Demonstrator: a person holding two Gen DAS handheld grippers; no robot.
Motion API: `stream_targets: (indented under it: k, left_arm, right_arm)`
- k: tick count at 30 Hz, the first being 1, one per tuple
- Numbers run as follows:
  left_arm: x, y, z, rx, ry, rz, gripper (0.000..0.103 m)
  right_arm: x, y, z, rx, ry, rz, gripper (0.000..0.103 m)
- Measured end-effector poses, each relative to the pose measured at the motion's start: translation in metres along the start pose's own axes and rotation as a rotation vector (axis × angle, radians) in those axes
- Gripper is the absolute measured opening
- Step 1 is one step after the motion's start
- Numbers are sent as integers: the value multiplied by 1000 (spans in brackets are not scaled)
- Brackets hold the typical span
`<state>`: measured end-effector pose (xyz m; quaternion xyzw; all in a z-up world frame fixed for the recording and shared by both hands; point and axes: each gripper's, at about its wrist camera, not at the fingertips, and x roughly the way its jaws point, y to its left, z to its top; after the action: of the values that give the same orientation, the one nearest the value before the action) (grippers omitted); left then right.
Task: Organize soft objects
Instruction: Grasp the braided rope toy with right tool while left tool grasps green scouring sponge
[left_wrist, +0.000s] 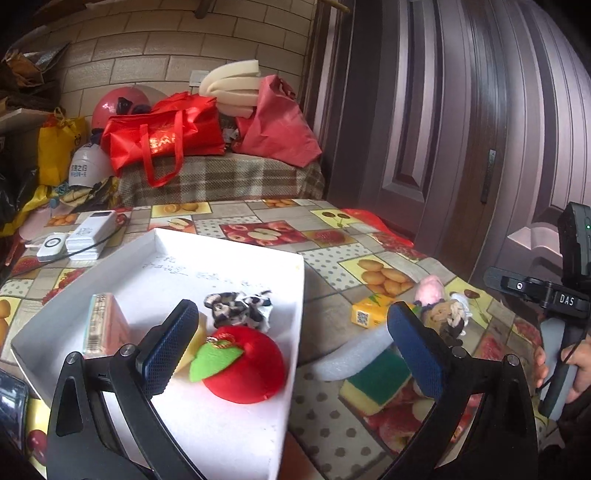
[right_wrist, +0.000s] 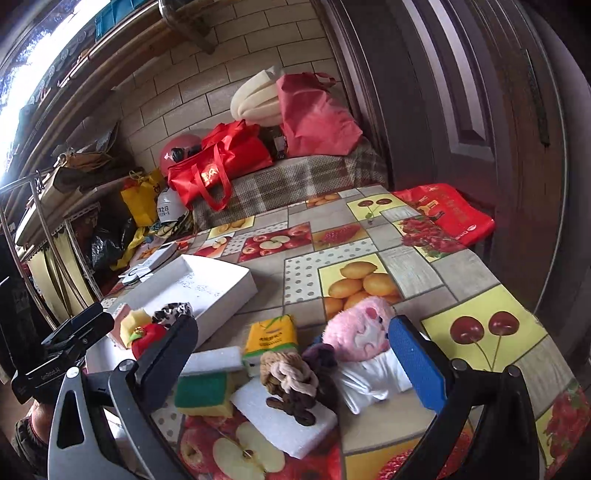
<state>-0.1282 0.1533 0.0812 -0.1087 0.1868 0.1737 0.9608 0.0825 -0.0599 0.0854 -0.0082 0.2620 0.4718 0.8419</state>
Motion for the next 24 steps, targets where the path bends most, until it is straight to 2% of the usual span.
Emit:
stream_targets:
  k: [1, 4, 5, 8, 10, 13, 16, 21, 22, 23, 24]
  left_arm:
    - [7, -10, -3, 21, 49, -61, 103]
    - [22, -39, -15, 72, 191, -250, 103]
    - [26, -48, -19, 90, 231, -281, 103]
    - [35, -70, -31, 153, 307, -297, 103]
    - [37, -78, -34, 175, 324, -268, 103]
    - [40, -72, -33, 126, 320, -224, 103]
    - [49, -62, -33, 80, 345, -177, 102]
    - [61, -71, -30, 118, 361, -152, 102]
    - [64, -73, -30, 124, 363, -145, 102]
    - [67, -73, -30, 126, 365, -139, 102]
    - [69, -74, -29, 126, 367, -136, 102]
  right_arm:
    - [-2, -6, -4, -2, 26, -3, 103]
    - [-2, -10, -15, -52, 123, 61, 103]
    - [-2, -7, -19, -80, 150, 81, 103]
    - [1, 7, -31, -184, 223, 119, 103]
    - [2, 14, -36, -236, 214, 81, 103]
    - [9, 13, -31, -224, 184, 55, 101]
    - [22, 17, -24, -230, 181, 63, 87]
    - [49, 33, -29, -314, 224, 30, 66]
    - [51, 34, -33, -339, 228, 8, 47]
    - [51, 35, -36, -355, 230, -4, 35]
    - [48, 32, -36, -342, 222, 12, 33]
